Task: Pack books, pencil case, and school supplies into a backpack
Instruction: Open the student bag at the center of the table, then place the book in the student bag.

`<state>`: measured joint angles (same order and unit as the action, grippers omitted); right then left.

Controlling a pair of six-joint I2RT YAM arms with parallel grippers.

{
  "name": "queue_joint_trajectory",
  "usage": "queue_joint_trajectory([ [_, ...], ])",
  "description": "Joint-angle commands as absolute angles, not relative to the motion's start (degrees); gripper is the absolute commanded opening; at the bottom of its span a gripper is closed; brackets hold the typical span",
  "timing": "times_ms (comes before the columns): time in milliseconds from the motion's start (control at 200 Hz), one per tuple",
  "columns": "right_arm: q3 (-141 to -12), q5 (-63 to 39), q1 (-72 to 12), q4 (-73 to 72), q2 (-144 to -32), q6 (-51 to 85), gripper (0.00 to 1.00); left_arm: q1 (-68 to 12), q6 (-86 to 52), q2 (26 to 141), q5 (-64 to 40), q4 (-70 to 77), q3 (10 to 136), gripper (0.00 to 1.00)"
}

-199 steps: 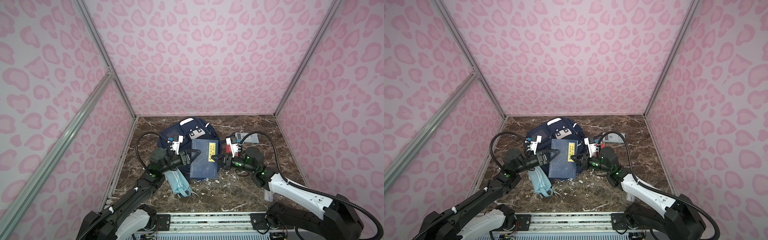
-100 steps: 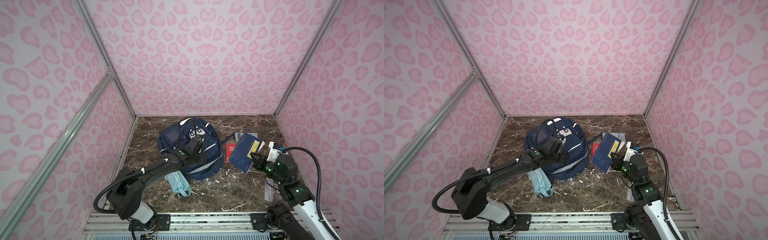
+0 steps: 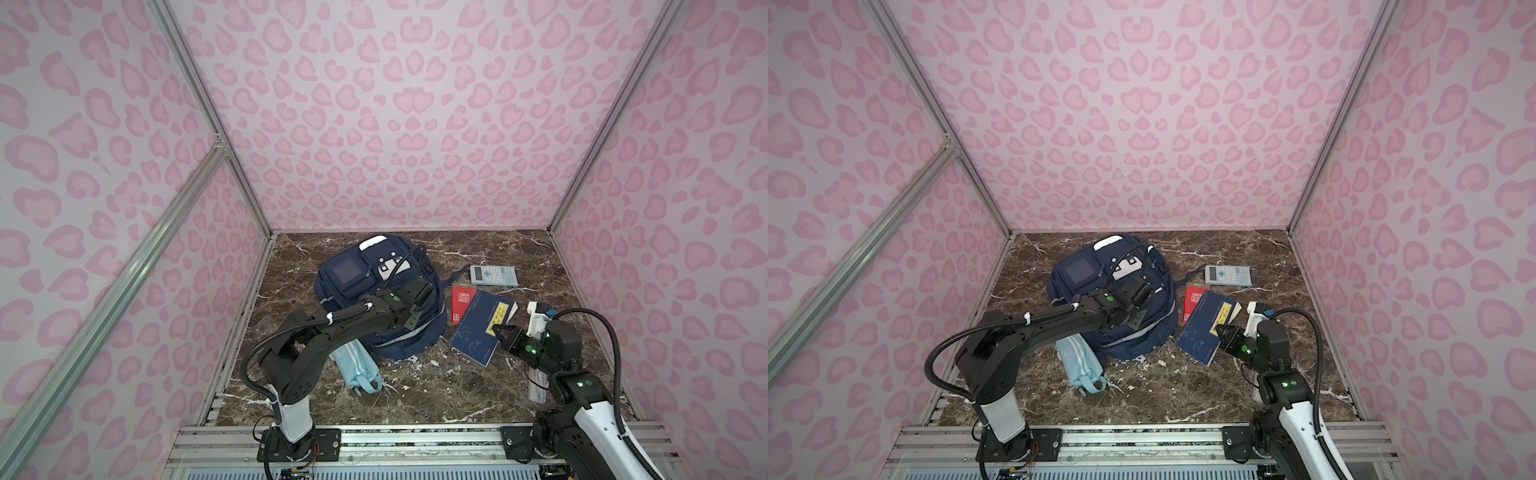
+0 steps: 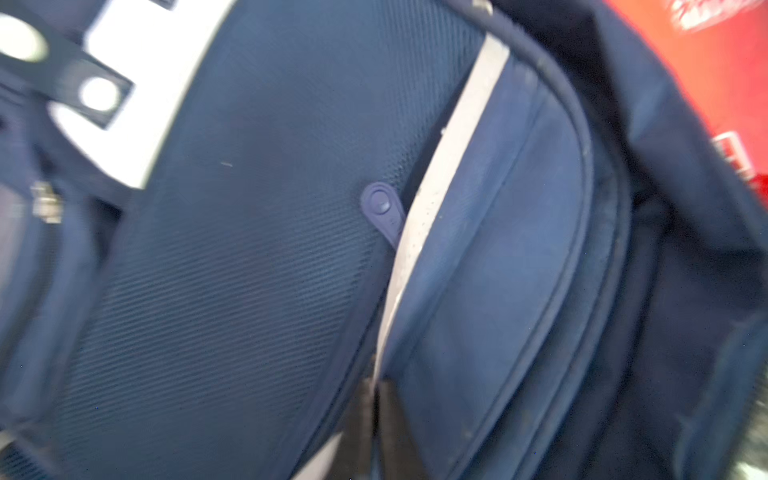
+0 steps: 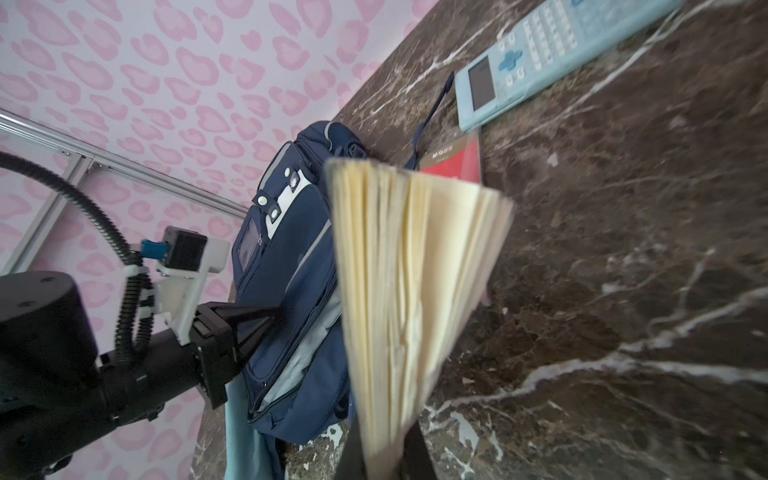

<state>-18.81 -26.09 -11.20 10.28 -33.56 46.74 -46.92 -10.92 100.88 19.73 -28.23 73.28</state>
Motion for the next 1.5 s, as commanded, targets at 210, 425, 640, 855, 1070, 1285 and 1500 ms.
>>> queue_joint_trajectory([
  [210, -16.77, -10.56, -31.09, -22.05, -46.07, 64.02, 0.00, -41.54, -10.16, 89.56, 5.18, -31.14, 78.24, 0.04],
  [425, -24.37, -8.29, -35.72, -34.13, -65.57, 65.13, 0.00, -36.48, -13.07, 84.72, -3.99, -28.35, 78.28, 0.04],
  [640, -38.18, -12.95, -39.23, -52.53, -92.89, 69.81, 0.00, -34.78, -12.89, 84.76, -6.83, -30.12, 82.34, 0.03],
  [855, -57.15, -8.66, -43.45, -49.77, -114.98, 69.02, 0.00, -32.52, -12.81, 84.19, -8.32, -29.00, 82.29, 0.03],
  [1070, -60.75, -12.17, -43.56, -37.16, -116.36, 63.72, 0.85, -28.78, -15.24, 87.23, -8.35, -26.18, 81.41, 0.03],
  [1285, -55.64, -9.48, -43.59, -9.37, -100.50, 50.03, 0.93, -27.36, -18.87, 92.92, -7.01, -20.83, 82.89, 0.03],
  [1500, -47.56, -12.63, -48.49, -2.28, -93.85, 46.91, 0.83, -26.48, -19.84, 102.55, -4.47, -19.44, 89.38, 0.03],
])
